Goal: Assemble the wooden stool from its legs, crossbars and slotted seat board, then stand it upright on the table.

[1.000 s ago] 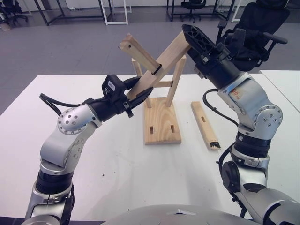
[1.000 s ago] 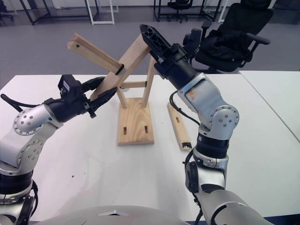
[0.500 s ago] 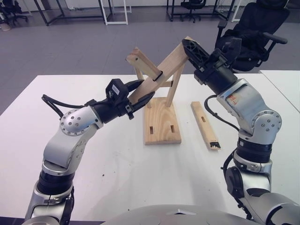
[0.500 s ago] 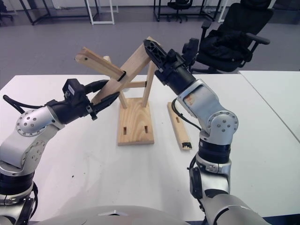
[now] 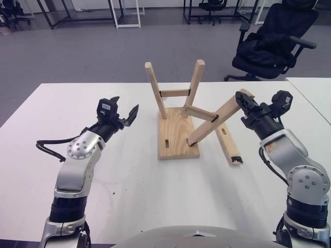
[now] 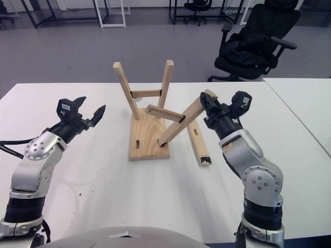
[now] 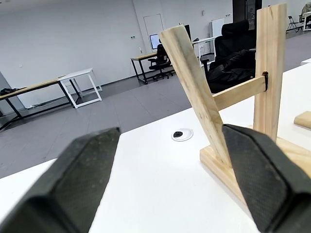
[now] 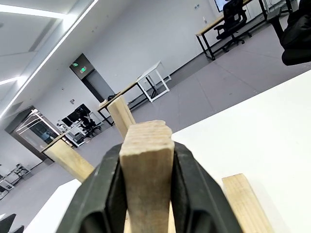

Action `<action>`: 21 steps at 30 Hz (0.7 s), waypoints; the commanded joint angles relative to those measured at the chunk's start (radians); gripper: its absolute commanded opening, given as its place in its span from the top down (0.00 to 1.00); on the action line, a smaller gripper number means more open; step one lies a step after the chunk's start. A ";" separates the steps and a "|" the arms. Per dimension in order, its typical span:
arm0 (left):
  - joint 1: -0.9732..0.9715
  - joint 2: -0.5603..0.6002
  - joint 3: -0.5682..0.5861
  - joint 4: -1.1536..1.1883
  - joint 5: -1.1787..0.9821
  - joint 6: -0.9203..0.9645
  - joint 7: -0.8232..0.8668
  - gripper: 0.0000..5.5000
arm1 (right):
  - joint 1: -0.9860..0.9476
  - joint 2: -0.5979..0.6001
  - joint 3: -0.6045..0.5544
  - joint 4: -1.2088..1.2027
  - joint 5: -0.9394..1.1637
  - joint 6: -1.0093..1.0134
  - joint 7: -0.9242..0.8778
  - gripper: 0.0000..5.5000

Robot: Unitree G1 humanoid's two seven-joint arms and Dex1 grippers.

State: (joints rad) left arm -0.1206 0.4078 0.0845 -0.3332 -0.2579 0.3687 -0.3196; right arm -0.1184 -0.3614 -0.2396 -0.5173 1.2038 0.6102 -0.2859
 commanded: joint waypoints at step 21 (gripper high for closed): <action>0.000 -0.038 0.006 -0.006 0.057 -0.003 0.035 0.30 | 0.043 0.017 0.166 -0.161 -0.455 0.196 -0.211 0.81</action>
State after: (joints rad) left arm -0.1231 0.3759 0.1010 -0.3255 -0.2212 0.3657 -0.2954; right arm -0.1200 -0.3030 -0.1040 -0.7230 0.8262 0.7027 -0.4765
